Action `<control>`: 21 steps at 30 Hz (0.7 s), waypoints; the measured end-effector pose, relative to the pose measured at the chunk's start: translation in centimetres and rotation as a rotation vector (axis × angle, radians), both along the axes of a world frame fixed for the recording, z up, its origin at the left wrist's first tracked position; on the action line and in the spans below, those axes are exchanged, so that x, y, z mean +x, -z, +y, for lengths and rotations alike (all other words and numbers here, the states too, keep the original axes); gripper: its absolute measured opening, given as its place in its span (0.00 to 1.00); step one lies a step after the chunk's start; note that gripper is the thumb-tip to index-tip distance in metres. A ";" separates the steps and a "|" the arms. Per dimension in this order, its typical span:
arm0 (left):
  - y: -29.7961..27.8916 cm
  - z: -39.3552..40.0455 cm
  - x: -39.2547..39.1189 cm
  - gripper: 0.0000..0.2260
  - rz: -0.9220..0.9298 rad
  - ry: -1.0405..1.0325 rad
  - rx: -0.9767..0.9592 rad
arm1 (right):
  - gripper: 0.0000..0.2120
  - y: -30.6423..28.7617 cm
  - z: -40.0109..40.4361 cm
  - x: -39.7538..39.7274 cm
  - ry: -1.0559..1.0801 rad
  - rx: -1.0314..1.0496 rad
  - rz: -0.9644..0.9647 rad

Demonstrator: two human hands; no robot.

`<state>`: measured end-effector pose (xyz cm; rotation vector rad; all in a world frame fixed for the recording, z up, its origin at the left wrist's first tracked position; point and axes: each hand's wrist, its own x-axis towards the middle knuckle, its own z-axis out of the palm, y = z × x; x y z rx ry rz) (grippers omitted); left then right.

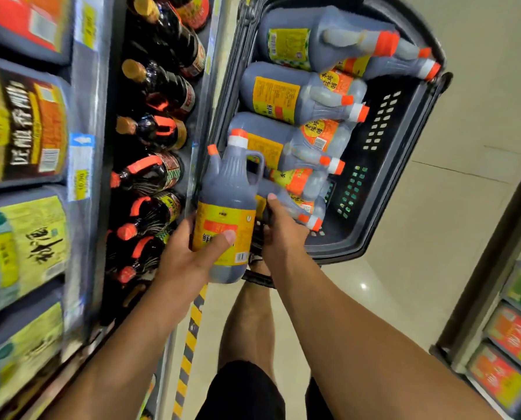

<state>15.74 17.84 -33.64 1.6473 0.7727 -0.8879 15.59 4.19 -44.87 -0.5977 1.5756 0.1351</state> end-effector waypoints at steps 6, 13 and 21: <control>-1.4 1.1 -1.9 0.36 -0.021 -0.264 -0.103 | 0.30 -0.4 0.2 1.4 0.029 0.017 0.079; -3.9 -0.7 -3.3 0.33 -0.085 -0.356 -0.226 | 0.26 -1.3 -1.4 0.2 -0.168 -0.053 0.046; -10.7 -3.4 -4.0 0.27 -0.235 -0.423 -0.355 | 0.26 -9.5 -12.2 -2.0 -0.920 -0.392 -0.149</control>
